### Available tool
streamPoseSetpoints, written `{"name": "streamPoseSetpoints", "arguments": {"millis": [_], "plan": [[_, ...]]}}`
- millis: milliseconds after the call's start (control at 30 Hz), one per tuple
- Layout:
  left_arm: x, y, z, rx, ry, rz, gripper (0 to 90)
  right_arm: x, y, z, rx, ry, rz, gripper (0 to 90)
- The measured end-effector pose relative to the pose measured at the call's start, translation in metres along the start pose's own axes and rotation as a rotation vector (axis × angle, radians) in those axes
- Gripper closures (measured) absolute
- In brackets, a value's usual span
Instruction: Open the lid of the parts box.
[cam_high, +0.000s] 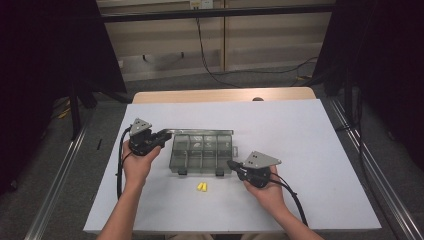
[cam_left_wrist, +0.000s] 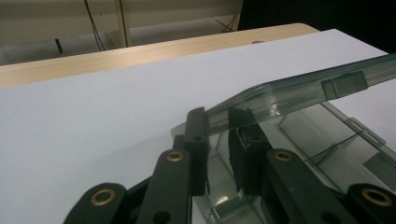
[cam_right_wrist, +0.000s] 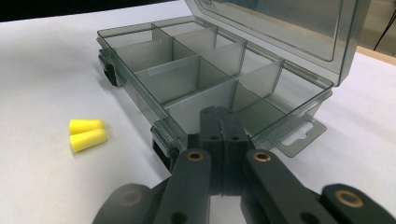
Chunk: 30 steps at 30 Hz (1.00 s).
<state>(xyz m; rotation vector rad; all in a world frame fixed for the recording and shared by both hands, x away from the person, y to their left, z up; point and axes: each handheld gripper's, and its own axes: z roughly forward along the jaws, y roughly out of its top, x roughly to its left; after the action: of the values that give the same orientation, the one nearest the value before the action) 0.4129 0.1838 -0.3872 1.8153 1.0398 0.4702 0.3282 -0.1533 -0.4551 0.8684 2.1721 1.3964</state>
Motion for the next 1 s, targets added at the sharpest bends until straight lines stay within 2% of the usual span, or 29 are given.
{"name": "streamPoseSetpoints", "arguments": {"millis": [400, 1000], "plan": [[0.0003, 0.0040, 0.0021, 0.010, 0.005, 0.009, 78.3, 0.0000, 0.0001, 0.0001, 0.000, 0.000, -0.002, 90.0], [0.0036, 0.0092, 0.0053, 0.009, 0.003, -0.007, 79.0, -0.0001, -0.0001, 0.0006, -0.002, -0.001, -0.002, 90.0]]}}
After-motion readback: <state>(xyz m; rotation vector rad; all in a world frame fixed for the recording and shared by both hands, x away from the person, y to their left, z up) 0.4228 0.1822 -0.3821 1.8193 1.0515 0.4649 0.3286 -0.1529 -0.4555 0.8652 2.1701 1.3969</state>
